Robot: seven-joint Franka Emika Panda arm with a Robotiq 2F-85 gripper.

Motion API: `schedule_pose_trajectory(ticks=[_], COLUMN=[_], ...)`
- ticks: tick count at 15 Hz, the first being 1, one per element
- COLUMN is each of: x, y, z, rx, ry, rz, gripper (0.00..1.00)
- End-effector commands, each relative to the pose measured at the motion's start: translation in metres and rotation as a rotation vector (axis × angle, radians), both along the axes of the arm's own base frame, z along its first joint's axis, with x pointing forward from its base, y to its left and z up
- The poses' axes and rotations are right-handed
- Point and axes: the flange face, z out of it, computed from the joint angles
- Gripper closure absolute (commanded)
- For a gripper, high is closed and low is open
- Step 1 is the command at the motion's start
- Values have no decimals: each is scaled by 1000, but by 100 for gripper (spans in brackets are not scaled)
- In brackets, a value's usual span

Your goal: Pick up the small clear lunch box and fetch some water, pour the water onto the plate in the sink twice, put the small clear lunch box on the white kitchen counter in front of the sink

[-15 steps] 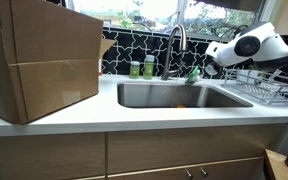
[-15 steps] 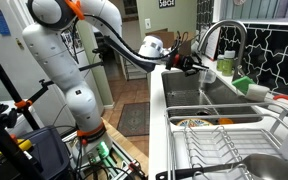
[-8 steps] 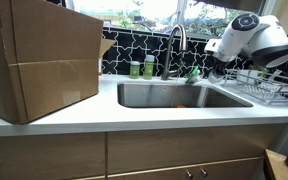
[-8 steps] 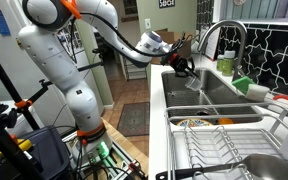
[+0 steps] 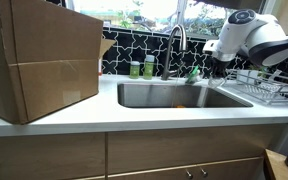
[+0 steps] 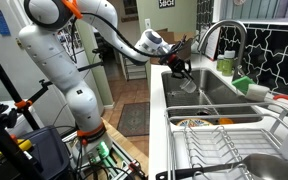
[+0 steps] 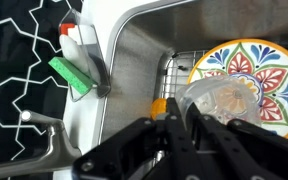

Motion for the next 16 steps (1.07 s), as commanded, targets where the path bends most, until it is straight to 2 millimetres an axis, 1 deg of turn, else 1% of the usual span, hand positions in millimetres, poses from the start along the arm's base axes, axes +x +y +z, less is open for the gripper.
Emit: schedule_pose_trajectory(ticks=[1, 4, 7, 10, 11, 12, 14, 16], x=[0, -6, -13, -22, -24, -26, -29, -32], y=[5, 3, -8, -7, -6, -8, -10, -10], z=[6, 18, 34, 40, 39, 36, 26, 19], rx=[167, 338, 517, 686, 737, 742, 714, 703], ry=[-25, -18, -16, 28, 55, 88, 136, 168], rz=[-4, -43, -87, -84, -94, -130, -184, -194], gripper=[97, 97, 97, 97, 97, 97, 97, 97])
